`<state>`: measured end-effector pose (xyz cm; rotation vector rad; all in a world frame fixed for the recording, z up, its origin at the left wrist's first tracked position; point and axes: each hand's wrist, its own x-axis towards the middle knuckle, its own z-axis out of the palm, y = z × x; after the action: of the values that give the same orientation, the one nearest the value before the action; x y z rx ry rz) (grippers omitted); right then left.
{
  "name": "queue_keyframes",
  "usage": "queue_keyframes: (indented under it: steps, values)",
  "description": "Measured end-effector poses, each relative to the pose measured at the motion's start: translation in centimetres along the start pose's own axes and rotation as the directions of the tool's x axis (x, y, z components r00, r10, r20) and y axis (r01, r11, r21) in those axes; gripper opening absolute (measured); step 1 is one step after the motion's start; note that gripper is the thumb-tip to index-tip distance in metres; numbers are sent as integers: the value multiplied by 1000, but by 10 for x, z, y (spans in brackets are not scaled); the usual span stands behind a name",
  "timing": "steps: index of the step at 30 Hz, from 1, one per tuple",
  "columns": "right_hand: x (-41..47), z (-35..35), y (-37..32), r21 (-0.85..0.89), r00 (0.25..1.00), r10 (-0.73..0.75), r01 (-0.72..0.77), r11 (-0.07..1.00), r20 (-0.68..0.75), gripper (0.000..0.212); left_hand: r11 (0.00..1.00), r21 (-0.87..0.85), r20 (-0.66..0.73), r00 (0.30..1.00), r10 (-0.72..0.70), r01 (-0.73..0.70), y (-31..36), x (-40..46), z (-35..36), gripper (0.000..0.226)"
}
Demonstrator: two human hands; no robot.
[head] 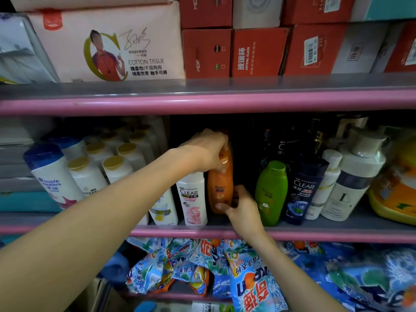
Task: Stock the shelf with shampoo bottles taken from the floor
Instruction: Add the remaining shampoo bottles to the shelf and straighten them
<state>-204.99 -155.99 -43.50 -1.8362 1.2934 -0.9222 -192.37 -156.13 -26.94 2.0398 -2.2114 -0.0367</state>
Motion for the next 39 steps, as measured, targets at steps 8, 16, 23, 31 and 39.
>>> queue_keyframes:
  steps: [8,16,23,31,39]
  values:
    - [1,1,0,-23,1000,-1,1,1000,-9,46,1000,14,-19,999,-28,28,1,-1,0,60]
    - [3,4,1,-29,1000,4,-5,1000,-29,50,999,14,-16,999,-32,32,1,0,0,61]
    - [6,5,1,-11,999,0,0,1000,-46,48,1000,-1,-9,999,-31,31,2,0,0,60]
    - [10,5,2,16,999,24,-23,1000,-39,51,999,-7,-1,999,-40,40,2,4,0,60]
    - [8,2,2,29,1000,14,-13,999,-16,51,1000,6,12,1000,-24,24,0,3,-1,61]
